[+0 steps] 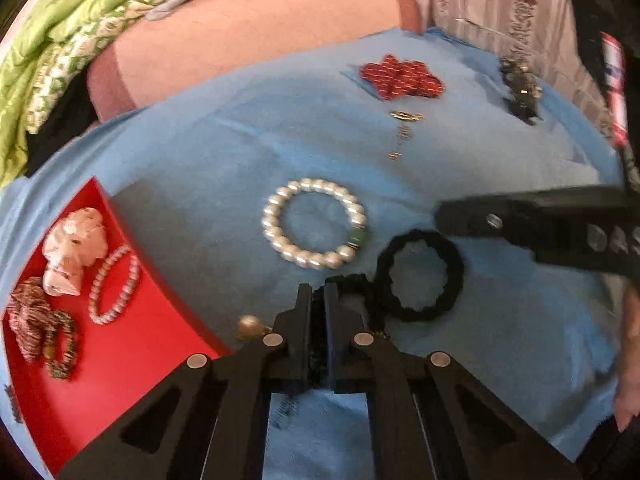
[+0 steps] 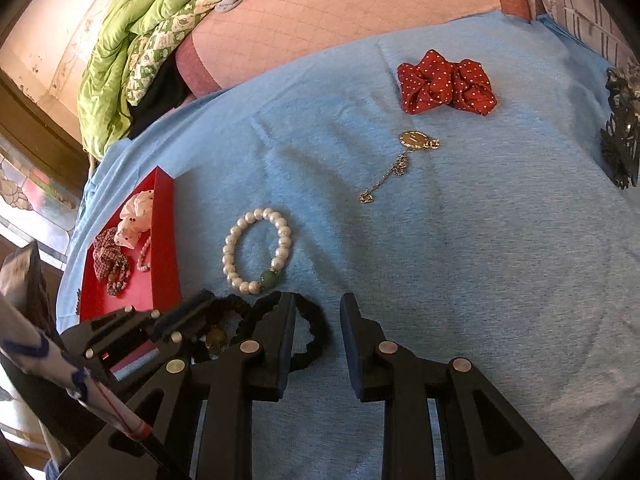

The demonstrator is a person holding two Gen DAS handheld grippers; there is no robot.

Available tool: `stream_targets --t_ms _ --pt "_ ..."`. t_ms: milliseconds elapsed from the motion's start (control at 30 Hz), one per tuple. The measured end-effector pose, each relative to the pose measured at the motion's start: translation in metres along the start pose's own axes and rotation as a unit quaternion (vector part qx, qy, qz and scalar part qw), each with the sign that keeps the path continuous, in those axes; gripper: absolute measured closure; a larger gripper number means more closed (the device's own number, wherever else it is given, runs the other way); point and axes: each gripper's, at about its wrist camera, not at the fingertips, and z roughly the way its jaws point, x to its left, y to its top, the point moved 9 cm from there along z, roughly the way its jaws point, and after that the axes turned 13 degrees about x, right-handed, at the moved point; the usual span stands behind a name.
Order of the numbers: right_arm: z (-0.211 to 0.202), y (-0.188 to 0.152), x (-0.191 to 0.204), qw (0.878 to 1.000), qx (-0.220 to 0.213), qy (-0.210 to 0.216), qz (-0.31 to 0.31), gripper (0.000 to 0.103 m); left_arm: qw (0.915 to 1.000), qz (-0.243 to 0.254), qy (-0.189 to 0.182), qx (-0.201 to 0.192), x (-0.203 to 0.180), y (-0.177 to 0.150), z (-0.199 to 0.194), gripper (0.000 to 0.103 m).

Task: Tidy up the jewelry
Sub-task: 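Move both tools back toward the pearl bracelet and black hair ties, then grasp a black hair tie with the left tool while the right tool grasps a small pearl pendant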

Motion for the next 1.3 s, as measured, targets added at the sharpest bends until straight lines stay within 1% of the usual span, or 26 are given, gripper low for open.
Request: stream_targets --t_ms 33,133,233,333,400,433,467,533,633,733,800,867,967,1100,1167,1233,1300 --pt "-0.001 0.001 -0.001 1.000 -0.001 0.000 0.002 0.078 0.9999 0.002 -0.015 0.002 -0.004 -0.002 -0.001 0.098" --pt "0.001 0.002 -0.005 1.000 0.003 0.002 0.005 0.078 0.9992 0.006 -0.038 0.006 -0.013 -0.010 -0.002 0.098" --pt "0.006 0.002 -0.006 1.000 0.013 0.003 0.004 0.077 0.9970 0.011 -0.076 0.013 -0.021 -0.018 -0.006 0.098" --pt "0.011 0.002 -0.005 1.000 0.020 0.000 -0.001 0.075 0.9945 -0.001 -0.105 0.010 -0.016 -0.022 -0.014 0.098" --pt "0.015 0.001 -0.004 1.000 0.024 -0.007 -0.006 0.071 0.9905 -0.012 -0.137 0.009 -0.010 -0.024 -0.021 0.098" --pt "0.015 0.002 -0.004 1.000 0.024 -0.007 -0.006 0.071 0.9895 -0.012 -0.144 0.009 -0.008 -0.026 -0.024 0.097" --pt "0.015 0.002 -0.003 1.000 0.023 -0.005 -0.006 0.070 0.9891 -0.010 -0.146 0.009 -0.006 -0.029 -0.027 0.097" --pt "0.011 0.002 -0.002 1.000 0.016 -0.001 -0.004 0.069 0.9910 -0.013 -0.133 0.001 0.005 -0.031 -0.033 0.097" --pt "0.005 0.004 0.012 1.000 0.004 0.018 -0.023 0.069 0.9888 -0.039 -0.143 -0.014 0.028 -0.033 -0.044 0.097" --pt "0.009 0.003 0.029 0.999 0.008 0.031 -0.039 0.069 0.9870 -0.059 -0.148 -0.020 0.043 -0.035 -0.048 0.097" --pt "0.014 0.001 0.036 0.998 0.016 0.033 -0.045 0.069 0.9872 -0.058 -0.148 -0.017 0.045 -0.039 -0.048 0.097" --pt "0.018 0.000 0.037 0.998 0.019 0.027 -0.045 0.069 0.9877 -0.054 -0.146 -0.017 0.045 -0.041 -0.049 0.097" --pt "0.020 -0.001 0.040 0.998 0.023 0.031 -0.045 0.069 0.9863 -0.051 -0.154 -0.029 0.048 -0.042 -0.060 0.097" --pt "0.020 -0.002 0.058 0.996 0.017 0.058 -0.065 0.069 0.9824 -0.057 -0.166 -0.063 0.056 -0.042 -0.082 0.097" --pt "0.025 -0.001 0.070 0.994 0.023 0.079 -0.070 0.069 0.9808 -0.063 -0.169 -0.075 0.061 -0.042 -0.090 0.097" --pt "0.030 0.002 0.083 0.991 0.027 0.110 -0.067 0.069 0.9801 -0.065 -0.172 -0.076 0.065 -0.044 -0.091 0.097" --pt "0.036 0.003 0.093 0.990 0.034 0.120 -0.070 0.069 0.9819 -0.052 -0.173 -0.056 0.061 -0.050 -0.084 0.097"
